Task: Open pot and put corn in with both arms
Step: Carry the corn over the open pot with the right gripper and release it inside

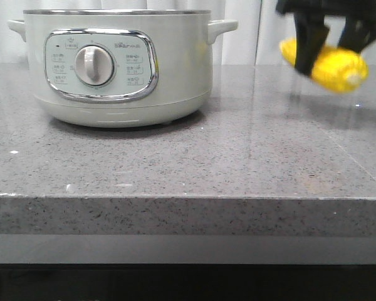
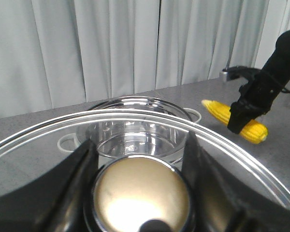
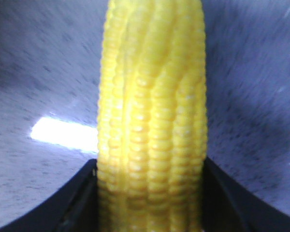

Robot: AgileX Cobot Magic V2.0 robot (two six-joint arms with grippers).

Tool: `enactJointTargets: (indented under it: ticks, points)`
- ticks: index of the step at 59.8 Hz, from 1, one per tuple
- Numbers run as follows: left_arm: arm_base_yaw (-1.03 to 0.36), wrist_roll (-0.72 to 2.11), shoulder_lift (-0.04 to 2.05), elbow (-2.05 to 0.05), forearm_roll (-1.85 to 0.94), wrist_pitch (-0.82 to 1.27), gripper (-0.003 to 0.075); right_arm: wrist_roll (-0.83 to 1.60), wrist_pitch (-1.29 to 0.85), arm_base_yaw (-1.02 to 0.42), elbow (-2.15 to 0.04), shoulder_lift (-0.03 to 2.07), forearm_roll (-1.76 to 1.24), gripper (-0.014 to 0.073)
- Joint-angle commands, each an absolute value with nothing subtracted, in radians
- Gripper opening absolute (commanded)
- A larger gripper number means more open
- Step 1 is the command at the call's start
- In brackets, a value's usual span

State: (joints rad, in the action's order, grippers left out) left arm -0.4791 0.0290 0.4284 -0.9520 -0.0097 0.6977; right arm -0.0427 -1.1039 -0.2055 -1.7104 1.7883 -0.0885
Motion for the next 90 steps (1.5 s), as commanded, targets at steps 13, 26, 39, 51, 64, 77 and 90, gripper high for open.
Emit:
enactJointTargets:
  ticks: [13,26,39,51,64,77,90]
  points:
    - [-0.486,0.024,0.433,-0.985,-0.009,0.546,0.0221,0.056,-1.05,-0.355,-2.013,1.69,-0.127,0.0321]
    - [-0.486,0.024,0.433,-0.985,-0.009,0.546,0.0221,0.061,-0.983,-0.483,-2.12,1.734,-0.13,0.0321]
    - [-0.486,0.024,0.433,-0.985,-0.009,0.542,0.0221,0.061,-0.984,-0.558,-2.227,1.855,-0.16,0.0321]
    - [-0.486,0.024,0.433,-0.985,-0.009,0.538,0.0221,0.067,-0.967,-0.585,-2.247,1.949,-0.16,0.0321]
    - [-0.486,0.024,0.433,-0.985,-0.009,0.527,0.0221,0.066,-0.952,-0.585,-2.247,1.996,-0.159,0.0476]
    - [-0.486,0.024,0.433,-0.985,-0.009,0.514,0.0221,0.066,-0.932,-0.583,-2.257,1.98,-0.16,0.0596]
    - [-0.486,0.024,0.435,-0.984,-0.009,0.507,0.0221,0.067,-0.987,-0.583,-2.241,1.87,-0.149,0.0594]
